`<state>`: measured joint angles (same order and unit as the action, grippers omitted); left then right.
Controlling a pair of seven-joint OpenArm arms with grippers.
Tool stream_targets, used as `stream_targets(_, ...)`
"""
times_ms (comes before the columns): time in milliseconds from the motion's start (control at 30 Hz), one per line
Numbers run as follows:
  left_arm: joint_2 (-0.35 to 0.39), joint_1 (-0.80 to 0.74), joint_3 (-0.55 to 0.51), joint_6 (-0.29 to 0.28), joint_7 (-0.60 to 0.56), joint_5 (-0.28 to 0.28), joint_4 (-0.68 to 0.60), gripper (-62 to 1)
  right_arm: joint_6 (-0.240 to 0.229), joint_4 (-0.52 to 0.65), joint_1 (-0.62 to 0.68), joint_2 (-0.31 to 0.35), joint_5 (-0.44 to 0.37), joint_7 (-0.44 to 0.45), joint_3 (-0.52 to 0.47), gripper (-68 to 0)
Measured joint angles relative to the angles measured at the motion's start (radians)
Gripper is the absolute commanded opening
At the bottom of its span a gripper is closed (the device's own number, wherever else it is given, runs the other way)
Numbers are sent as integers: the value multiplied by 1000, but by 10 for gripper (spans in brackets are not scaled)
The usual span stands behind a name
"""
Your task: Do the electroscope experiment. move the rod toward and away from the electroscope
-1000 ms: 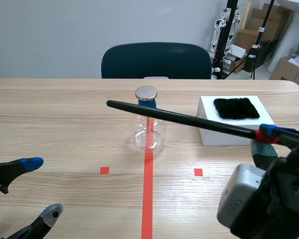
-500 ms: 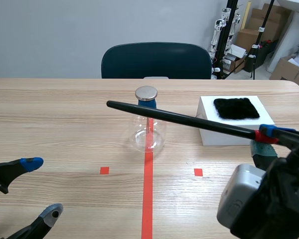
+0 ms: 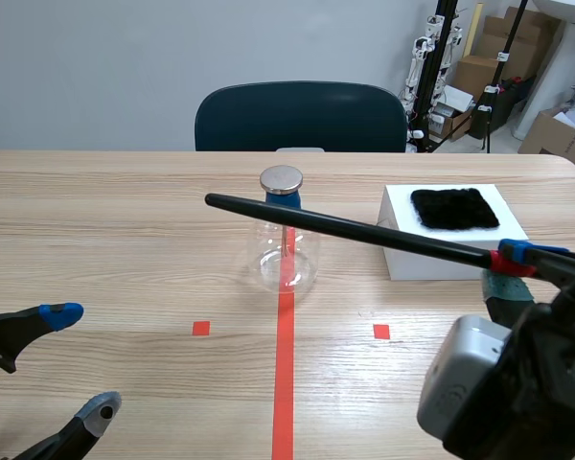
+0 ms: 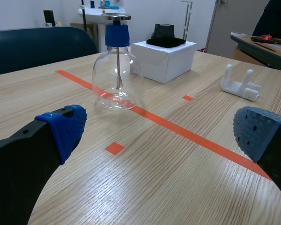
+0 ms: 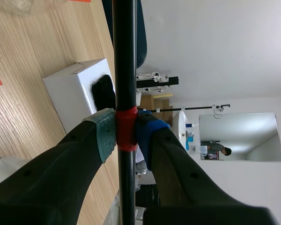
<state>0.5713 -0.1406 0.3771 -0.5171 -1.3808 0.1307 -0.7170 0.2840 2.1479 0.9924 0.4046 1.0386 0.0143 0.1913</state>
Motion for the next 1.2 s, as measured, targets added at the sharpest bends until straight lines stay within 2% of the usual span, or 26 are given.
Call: stream_targets(1200, 0, 0, 0, 0, 0, 0, 0, 14, 0, 0, 0, 0, -17, 0, 0, -634)
